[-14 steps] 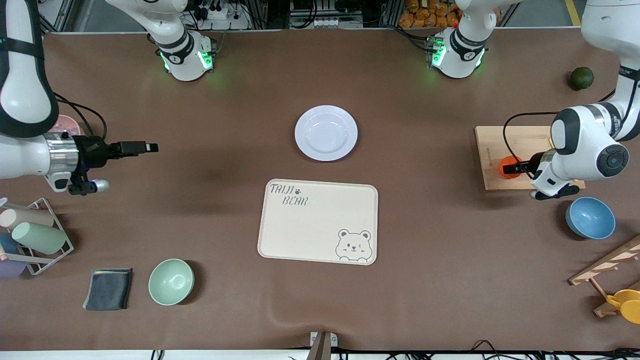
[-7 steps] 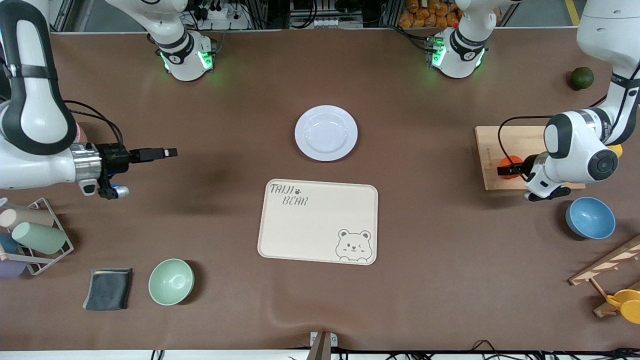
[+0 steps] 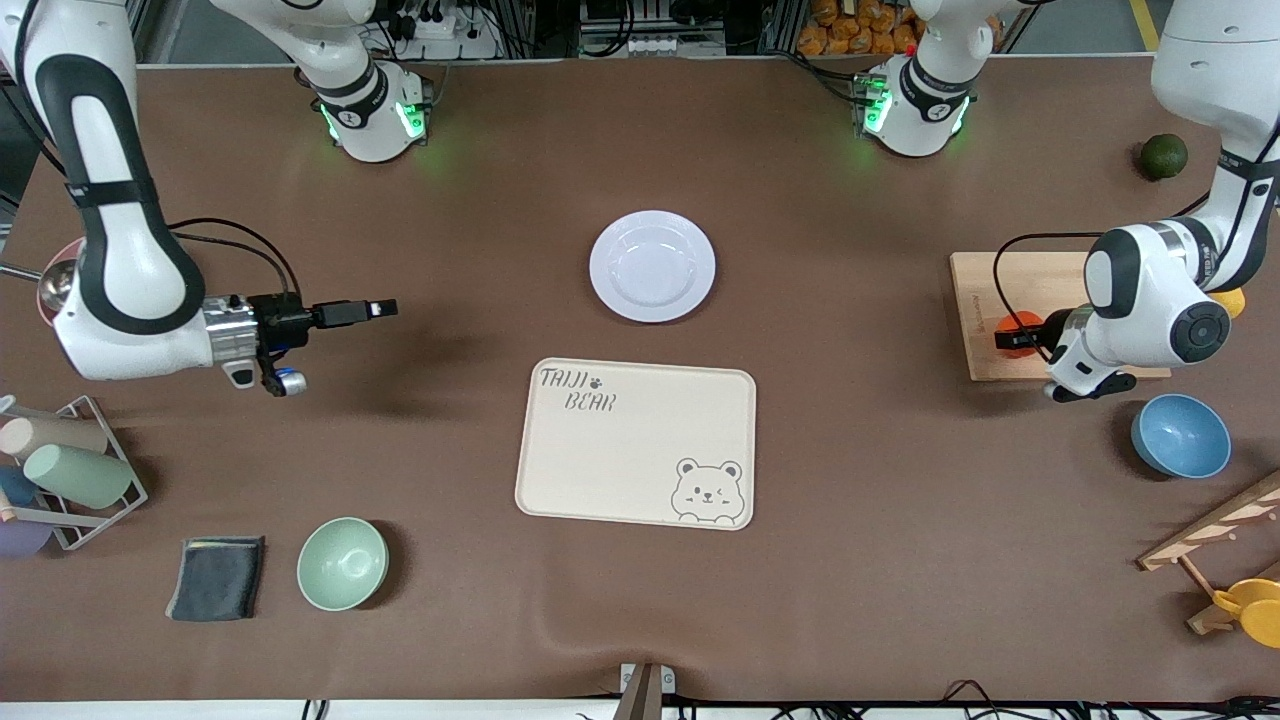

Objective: Place orange and plate with both arms
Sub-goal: 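Grasp the orange with the left gripper while the right gripper extends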

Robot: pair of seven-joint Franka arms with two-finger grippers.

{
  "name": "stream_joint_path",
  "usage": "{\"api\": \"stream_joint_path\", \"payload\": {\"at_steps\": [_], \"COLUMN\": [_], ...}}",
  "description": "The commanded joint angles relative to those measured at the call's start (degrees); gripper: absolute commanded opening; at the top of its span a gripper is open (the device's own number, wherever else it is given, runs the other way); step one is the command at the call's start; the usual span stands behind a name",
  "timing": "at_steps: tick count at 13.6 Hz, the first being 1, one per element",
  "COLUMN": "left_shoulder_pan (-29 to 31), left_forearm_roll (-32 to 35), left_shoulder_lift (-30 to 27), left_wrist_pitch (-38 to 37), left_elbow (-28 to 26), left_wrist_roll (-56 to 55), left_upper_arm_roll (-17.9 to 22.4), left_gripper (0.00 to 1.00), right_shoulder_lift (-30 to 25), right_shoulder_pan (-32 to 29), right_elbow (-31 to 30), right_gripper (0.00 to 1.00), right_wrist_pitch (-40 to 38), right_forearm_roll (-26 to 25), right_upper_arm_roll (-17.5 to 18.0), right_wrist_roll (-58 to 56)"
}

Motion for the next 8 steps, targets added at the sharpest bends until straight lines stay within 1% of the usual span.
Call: {"api": "stream_joint_path", "payload": {"at_steps": [1, 3, 5, 7, 8], "left_shoulder_pan": [0.2, 0.1, 0.2, 0.1, 0.1], "left_forearm_roll": [-1.0, -1.0, -1.4, -4.7, -7.3], "left_shoulder_lift": [-1.4, -4.3, -5.1, -4.9, -4.8], "left_wrist_pitch": [-0.1, -3.6, -9.3, -13.4, -15.0], "left_elbow": [0.3, 2.5, 7.4, 11.9, 13.3], "left_wrist_roll": [0.5, -0.3, -1.0, -1.8, -4.2], "left_upper_arm_roll": [-0.8, -4.1, -7.5, -10.8, -12.7], "left_gripper": [0.41, 0.40, 0.40, 0.40, 0.40], "right_shoulder_lift": [1.1, 2.7, 3.7, 4.1, 4.1], "right_shoulder_pan": [-0.1, 0.1, 0.5, 1.4, 1.6], "right_elbow": [-2.0, -2.2, -2.6, -2.7, -2.8], "right_gripper": [1.00, 1.00, 1.00, 1.00, 1.00], "right_wrist_pitch": [1.5, 1.7, 3.0, 3.2, 3.2], "right_forearm_roll": [2.4, 4.8, 6.4, 7.5, 8.3], "right_upper_arm_roll": [0.3, 0.3, 0.3, 0.3, 0.3], "right_wrist_roll": [-2.3, -2.5, -5.7, -5.9, -5.9]}}
